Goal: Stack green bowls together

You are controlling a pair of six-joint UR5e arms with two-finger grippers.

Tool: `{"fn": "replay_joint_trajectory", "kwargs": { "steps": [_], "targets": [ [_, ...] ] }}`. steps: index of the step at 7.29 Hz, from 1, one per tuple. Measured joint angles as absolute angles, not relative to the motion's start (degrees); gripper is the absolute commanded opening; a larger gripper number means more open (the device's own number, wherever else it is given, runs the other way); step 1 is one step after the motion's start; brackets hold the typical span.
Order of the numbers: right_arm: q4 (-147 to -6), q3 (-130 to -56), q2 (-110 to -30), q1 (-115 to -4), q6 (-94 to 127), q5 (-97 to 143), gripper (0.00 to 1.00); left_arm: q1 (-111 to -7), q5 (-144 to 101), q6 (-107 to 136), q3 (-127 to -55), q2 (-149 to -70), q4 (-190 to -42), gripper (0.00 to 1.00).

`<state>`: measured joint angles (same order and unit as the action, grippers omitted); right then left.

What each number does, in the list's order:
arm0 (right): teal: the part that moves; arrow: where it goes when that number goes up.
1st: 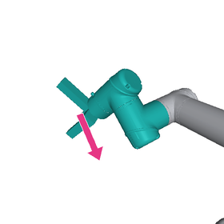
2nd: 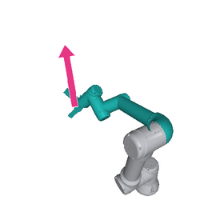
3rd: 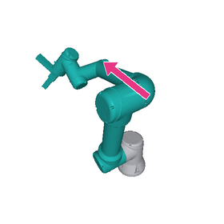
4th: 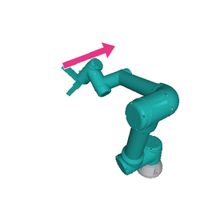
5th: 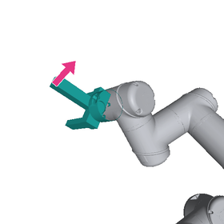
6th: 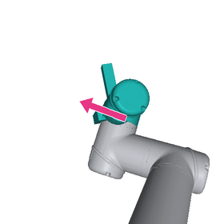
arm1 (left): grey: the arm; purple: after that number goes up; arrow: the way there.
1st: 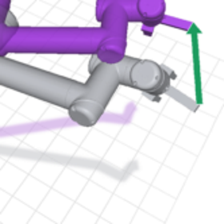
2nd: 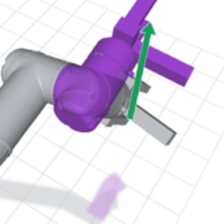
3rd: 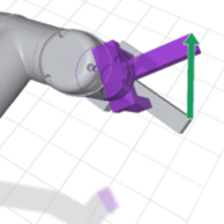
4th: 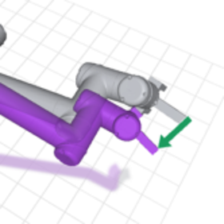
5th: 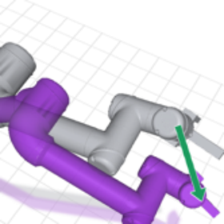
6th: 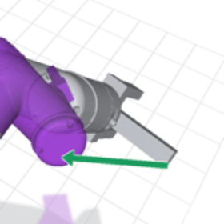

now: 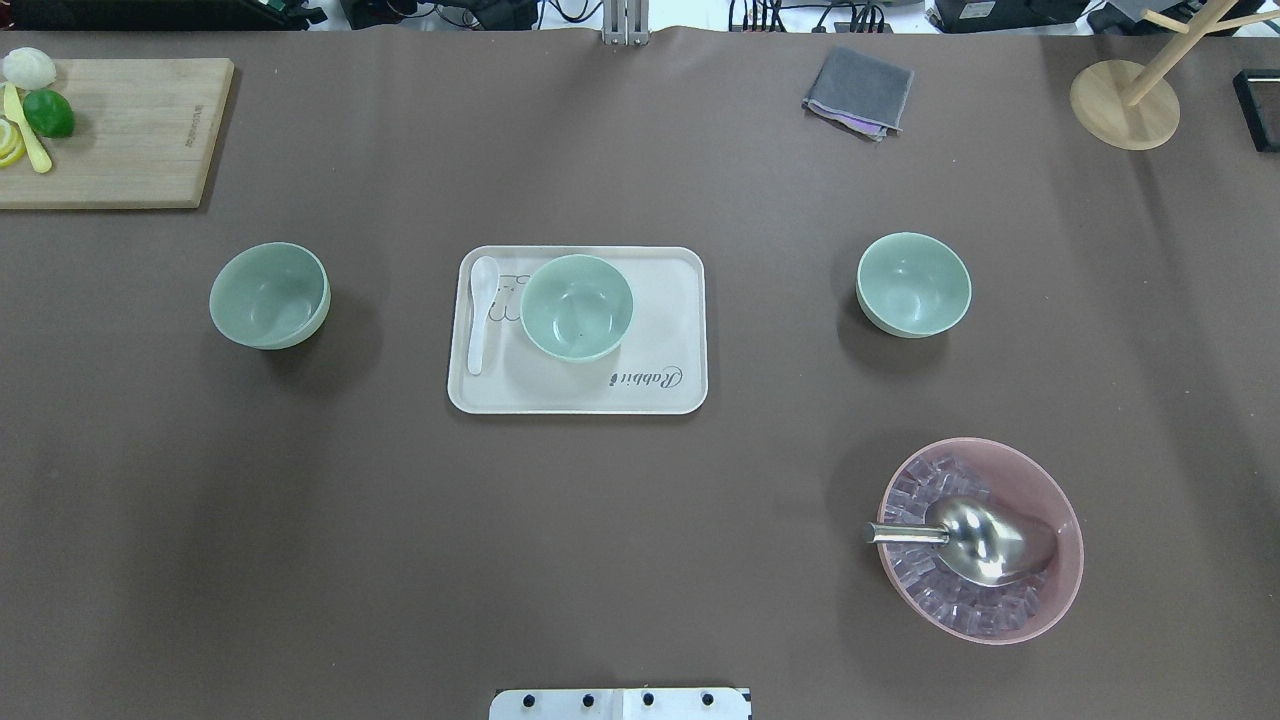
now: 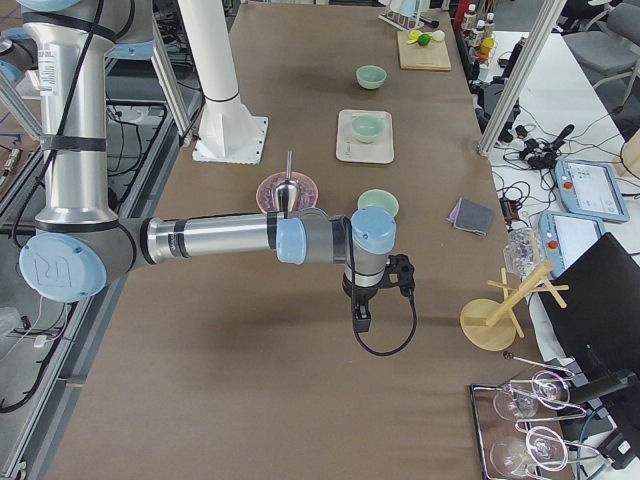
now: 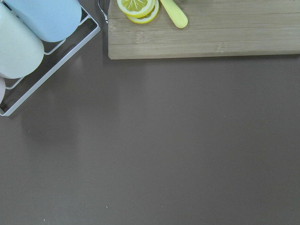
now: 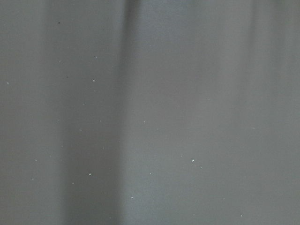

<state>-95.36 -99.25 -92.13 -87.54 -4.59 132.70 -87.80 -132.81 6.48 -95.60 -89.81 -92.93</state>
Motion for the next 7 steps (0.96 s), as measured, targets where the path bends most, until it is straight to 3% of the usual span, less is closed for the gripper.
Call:
{"fn": "replay_joint_trajectory", "kwargs": {
  "steps": [7],
  "targets": [
    [-95.36, -99.35, -92.02, -87.54, -4.64, 132.39, 1.0, -87.98, -132.89, 6.16, -95.39, -88.8, -92.99, 0.98]
  ]
}}
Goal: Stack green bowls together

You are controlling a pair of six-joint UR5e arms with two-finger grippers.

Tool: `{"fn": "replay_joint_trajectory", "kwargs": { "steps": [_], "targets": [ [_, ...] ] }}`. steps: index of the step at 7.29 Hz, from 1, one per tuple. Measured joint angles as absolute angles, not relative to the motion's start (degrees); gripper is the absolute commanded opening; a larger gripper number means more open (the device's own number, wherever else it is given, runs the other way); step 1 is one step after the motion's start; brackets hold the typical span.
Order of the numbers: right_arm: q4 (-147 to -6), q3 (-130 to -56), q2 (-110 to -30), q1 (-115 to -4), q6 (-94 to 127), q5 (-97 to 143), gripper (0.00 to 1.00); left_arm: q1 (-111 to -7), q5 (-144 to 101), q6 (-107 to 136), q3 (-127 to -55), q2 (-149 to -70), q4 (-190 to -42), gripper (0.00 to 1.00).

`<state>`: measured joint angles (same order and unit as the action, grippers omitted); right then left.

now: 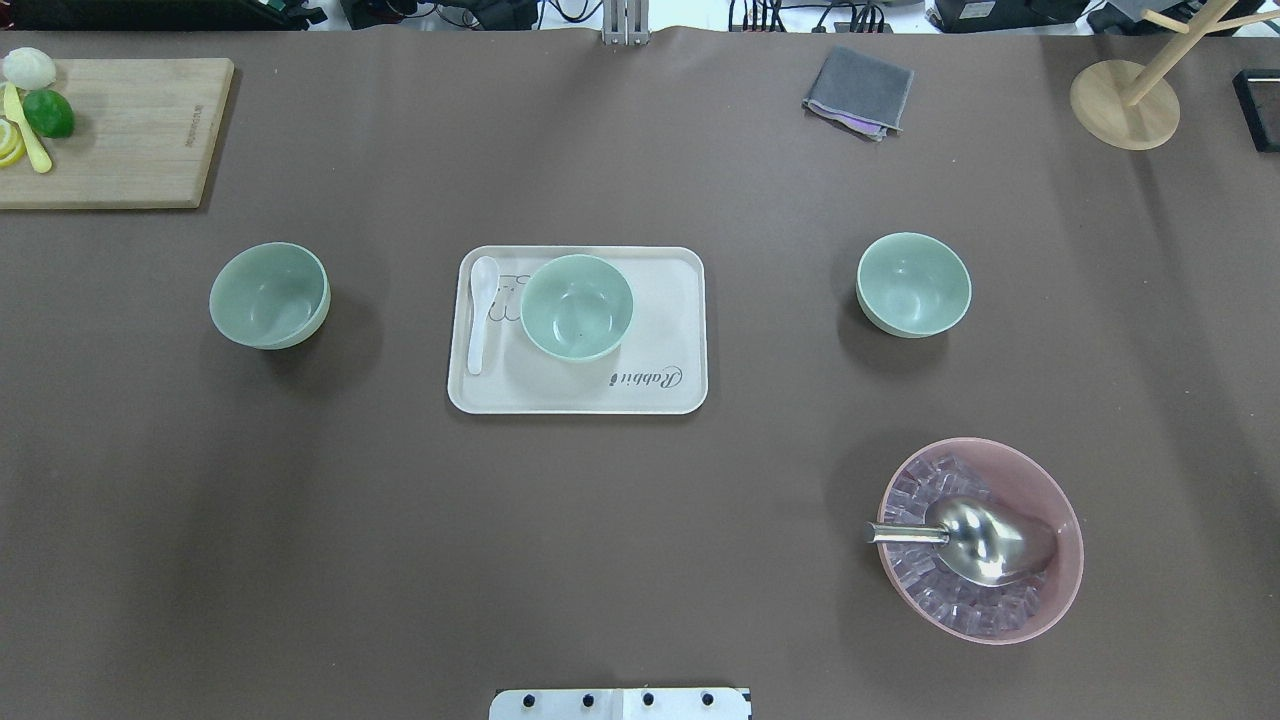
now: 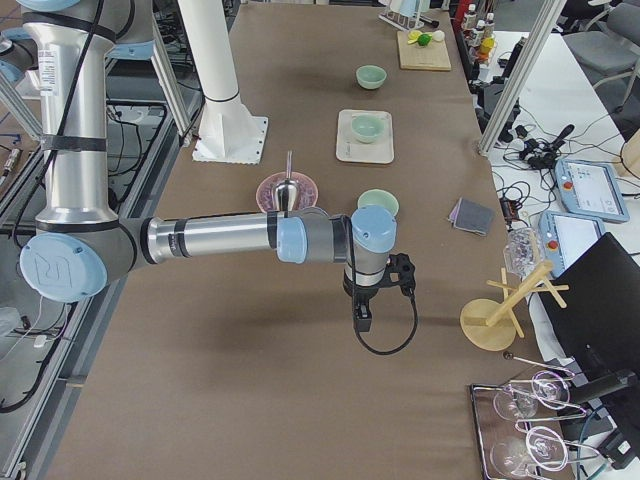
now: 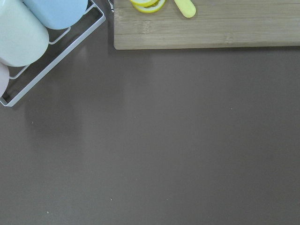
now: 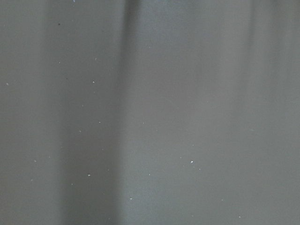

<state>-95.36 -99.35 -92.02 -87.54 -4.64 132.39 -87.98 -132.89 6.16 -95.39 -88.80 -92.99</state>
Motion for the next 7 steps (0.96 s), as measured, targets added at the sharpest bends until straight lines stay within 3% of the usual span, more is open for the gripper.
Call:
{"fn": "replay_joint_trajectory", "kwargs": {
  "steps": [7],
  "targets": [
    [-95.27, -98.98, -91.74, -87.54, -4.75, 132.22, 1.0, -87.8, -133.42, 6.09, -96.42, -89.86, -93.5, 0.98]
  ]
}}
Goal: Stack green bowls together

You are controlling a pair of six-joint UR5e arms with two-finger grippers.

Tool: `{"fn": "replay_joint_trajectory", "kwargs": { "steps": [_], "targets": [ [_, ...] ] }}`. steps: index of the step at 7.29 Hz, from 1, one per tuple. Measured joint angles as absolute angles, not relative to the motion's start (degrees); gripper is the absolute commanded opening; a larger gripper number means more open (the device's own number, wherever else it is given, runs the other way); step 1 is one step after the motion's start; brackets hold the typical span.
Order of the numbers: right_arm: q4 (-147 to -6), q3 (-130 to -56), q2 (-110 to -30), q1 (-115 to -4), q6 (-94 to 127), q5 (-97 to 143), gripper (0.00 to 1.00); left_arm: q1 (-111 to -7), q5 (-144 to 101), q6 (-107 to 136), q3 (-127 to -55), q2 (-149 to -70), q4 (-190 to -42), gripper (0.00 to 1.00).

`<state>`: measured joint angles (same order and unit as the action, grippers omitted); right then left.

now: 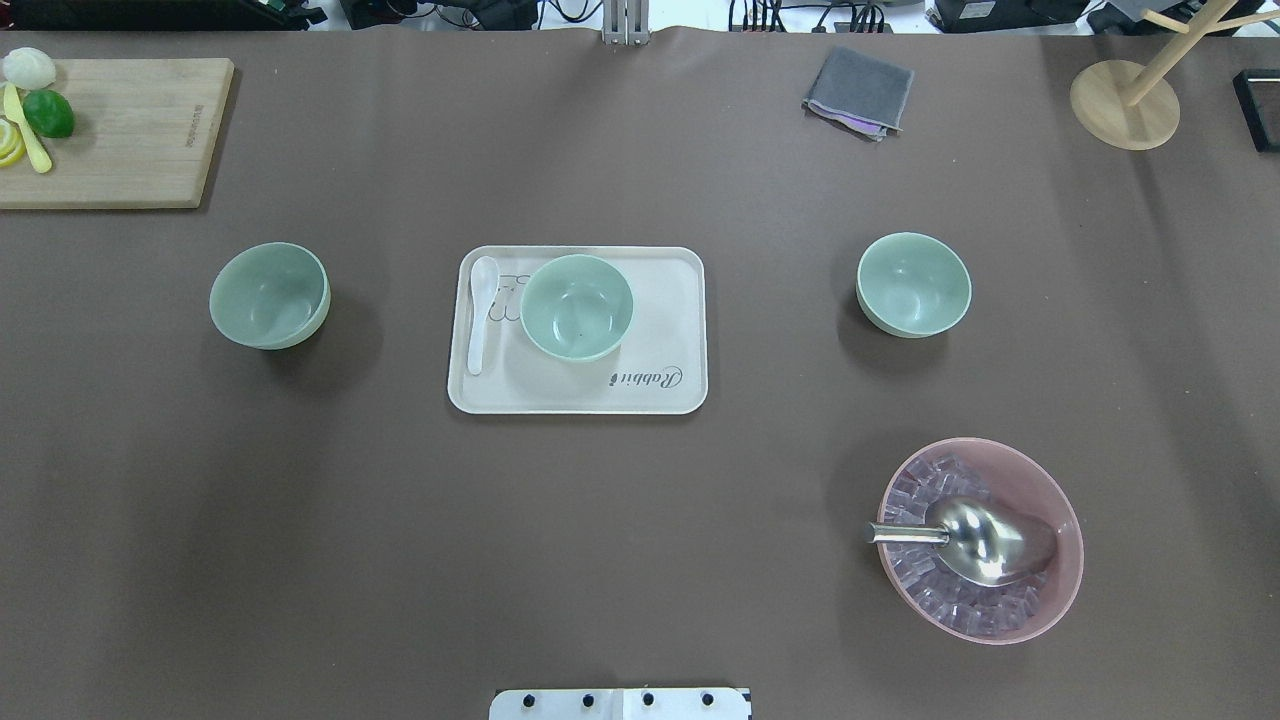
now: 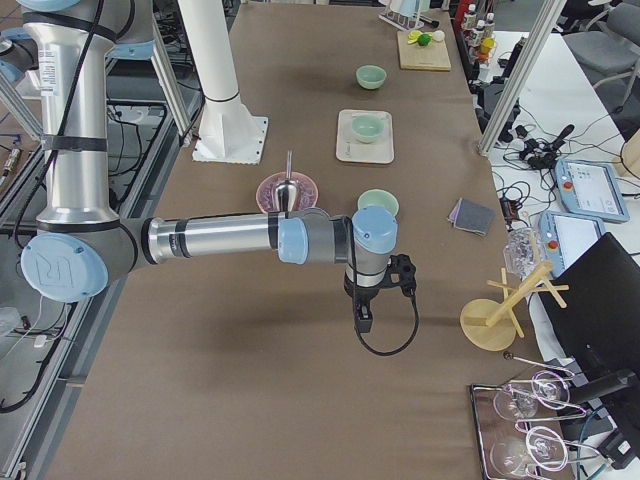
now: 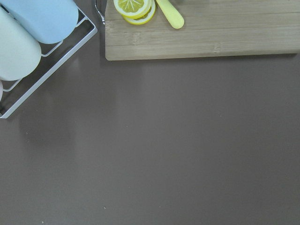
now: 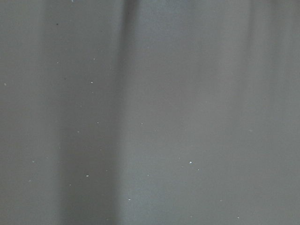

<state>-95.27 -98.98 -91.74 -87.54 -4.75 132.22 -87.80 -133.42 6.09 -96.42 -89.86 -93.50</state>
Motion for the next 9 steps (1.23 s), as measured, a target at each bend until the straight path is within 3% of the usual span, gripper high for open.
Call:
{"fn": "replay_joint_trajectory", "kwargs": {
  "steps": [9],
  "targets": [
    [-95.53, -100.03, -91.09, -86.79, -4.76, 132.23, 1.0, -87.73, -136.03, 7.28, -96.26, -87.32, -104.08, 0.98]
  ]
}}
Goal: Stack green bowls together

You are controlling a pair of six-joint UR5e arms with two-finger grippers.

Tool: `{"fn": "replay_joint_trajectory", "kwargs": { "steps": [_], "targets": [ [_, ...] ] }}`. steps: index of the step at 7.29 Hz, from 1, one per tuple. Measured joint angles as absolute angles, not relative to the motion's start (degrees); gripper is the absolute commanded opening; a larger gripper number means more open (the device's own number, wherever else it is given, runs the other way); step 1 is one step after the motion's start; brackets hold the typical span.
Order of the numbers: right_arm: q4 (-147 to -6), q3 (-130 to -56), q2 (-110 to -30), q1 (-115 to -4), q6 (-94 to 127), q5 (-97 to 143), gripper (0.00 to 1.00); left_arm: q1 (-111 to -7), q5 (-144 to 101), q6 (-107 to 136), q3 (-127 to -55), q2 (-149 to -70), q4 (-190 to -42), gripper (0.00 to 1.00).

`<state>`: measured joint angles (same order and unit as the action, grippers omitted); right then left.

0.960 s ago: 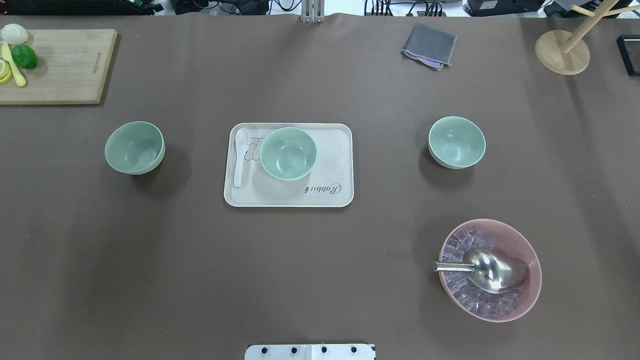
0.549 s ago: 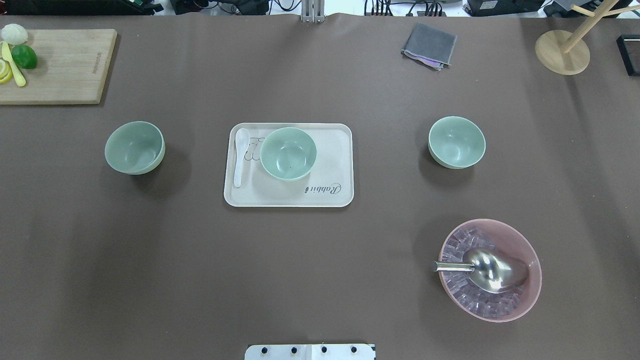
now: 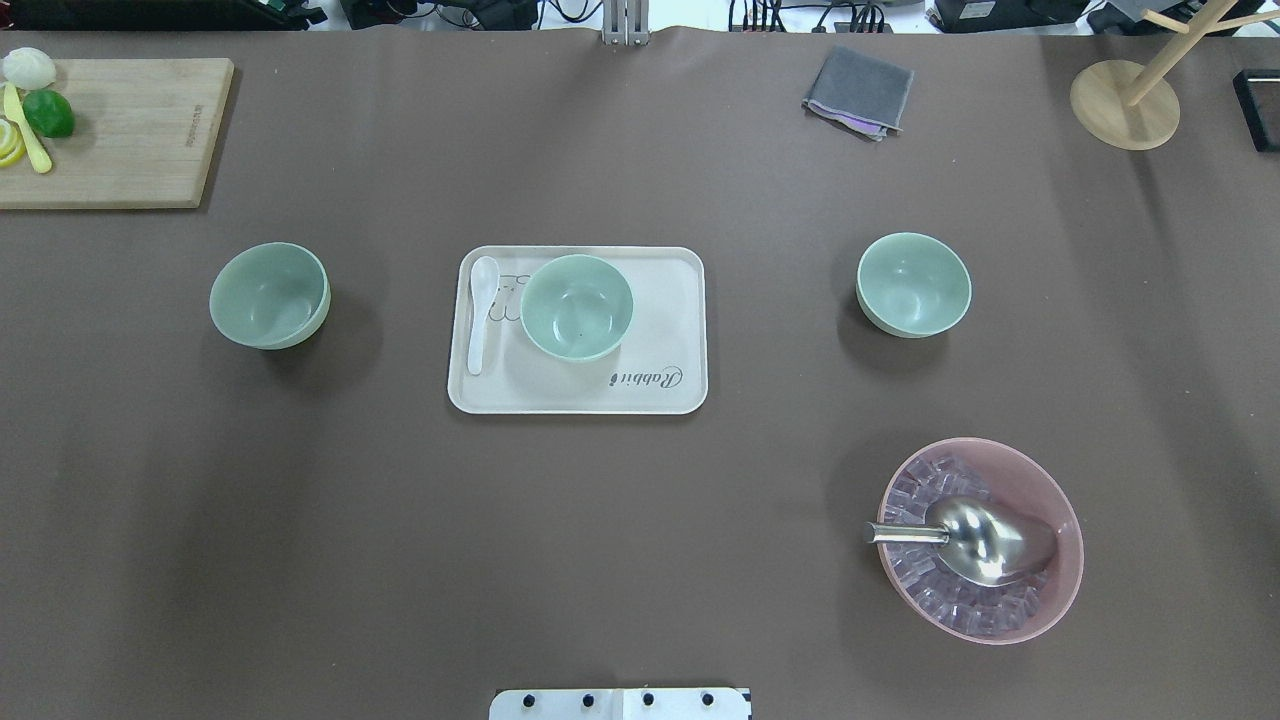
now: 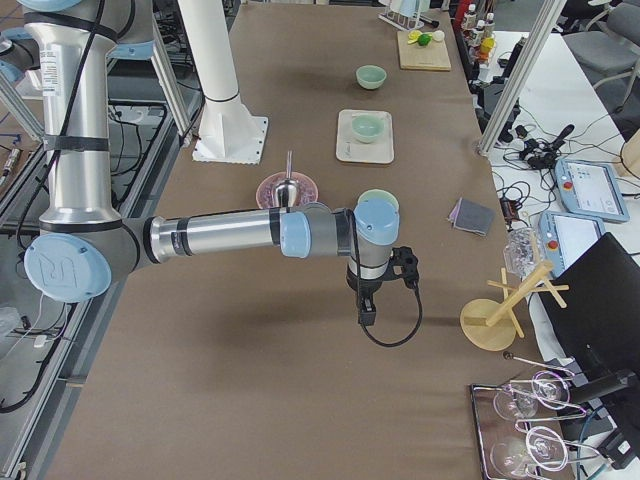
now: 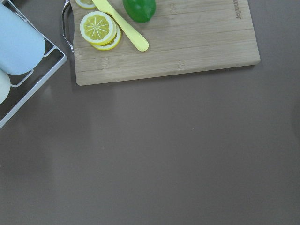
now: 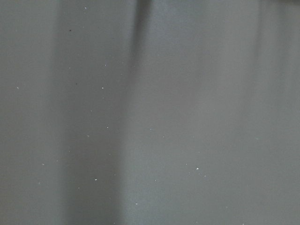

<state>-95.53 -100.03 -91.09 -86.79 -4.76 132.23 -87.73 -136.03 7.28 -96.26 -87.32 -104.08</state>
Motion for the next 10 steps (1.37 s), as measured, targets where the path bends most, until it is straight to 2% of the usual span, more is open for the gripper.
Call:
{"fn": "replay_joint_trajectory", "kwargs": {
  "steps": [5, 10],
  "targets": [
    [-95.38, -100.19, -87.46, -82.01, -4.11, 130.38, 1.0, -84.86, -135.38, 11.08, -94.11, -92.08, -103.7, 0.98],
    [-95.32, -100.73, -86.41, -80.16, 6.16, 134.23, 1.0, -78.42, -135.29, 28.89, -93.39, -96.6, -108.15, 0.97]
  ]
}}
